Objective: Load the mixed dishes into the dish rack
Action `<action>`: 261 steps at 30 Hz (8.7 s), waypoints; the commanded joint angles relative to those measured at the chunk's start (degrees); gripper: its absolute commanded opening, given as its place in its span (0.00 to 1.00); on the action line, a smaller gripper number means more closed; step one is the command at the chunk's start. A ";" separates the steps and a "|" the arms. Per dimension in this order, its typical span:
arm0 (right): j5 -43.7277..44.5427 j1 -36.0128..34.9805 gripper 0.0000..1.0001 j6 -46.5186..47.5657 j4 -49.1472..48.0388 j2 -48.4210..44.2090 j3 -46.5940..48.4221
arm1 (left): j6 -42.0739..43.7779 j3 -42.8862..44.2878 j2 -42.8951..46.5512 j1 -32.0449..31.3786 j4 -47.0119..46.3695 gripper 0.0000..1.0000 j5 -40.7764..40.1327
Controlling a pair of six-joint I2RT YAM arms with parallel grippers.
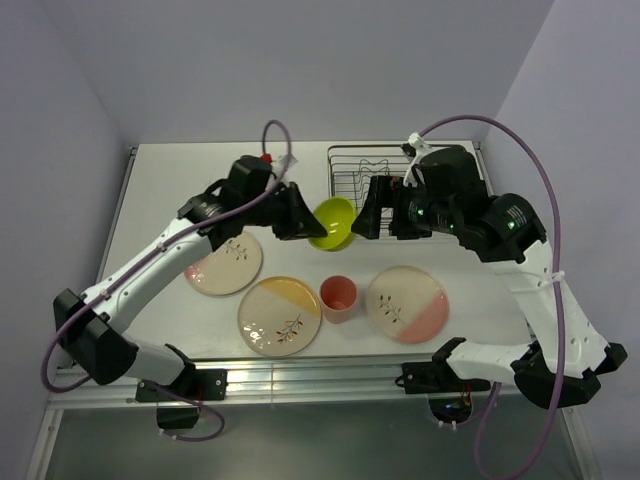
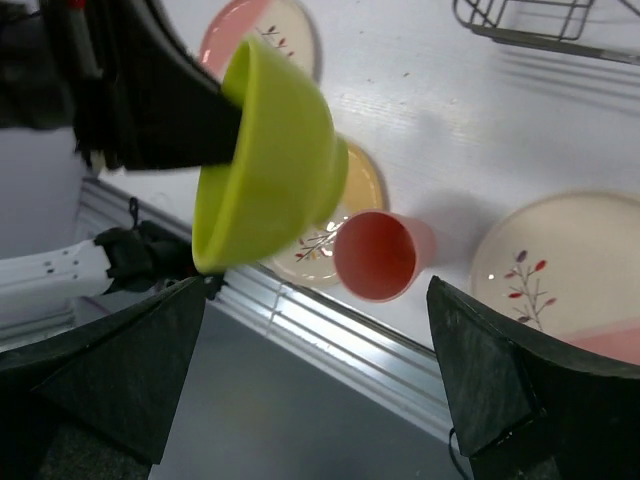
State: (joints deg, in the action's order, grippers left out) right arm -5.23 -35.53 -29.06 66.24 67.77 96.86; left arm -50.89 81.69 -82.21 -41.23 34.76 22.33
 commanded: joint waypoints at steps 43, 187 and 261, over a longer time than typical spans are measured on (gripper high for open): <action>-17.62 5.56 0.79 -13.04 -23.27 -7.92 -6.08 | -18.37 -9.53 6.62 1.42 -27.56 0.00 8.44; 19.50 18.83 1.00 2.25 -4.98 21.23 11.09 | -3.51 3.65 -4.53 -9.48 27.83 0.97 -26.29; -60.59 22.96 0.83 -27.18 -41.05 -5.36 -16.85 | -54.04 -29.83 10.76 8.71 -84.85 0.00 27.86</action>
State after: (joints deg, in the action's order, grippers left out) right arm -63.35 -12.25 -51.13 35.81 64.93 83.77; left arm -101.30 51.72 -71.90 -31.90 -39.44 50.19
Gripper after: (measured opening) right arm 0.839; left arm 0.072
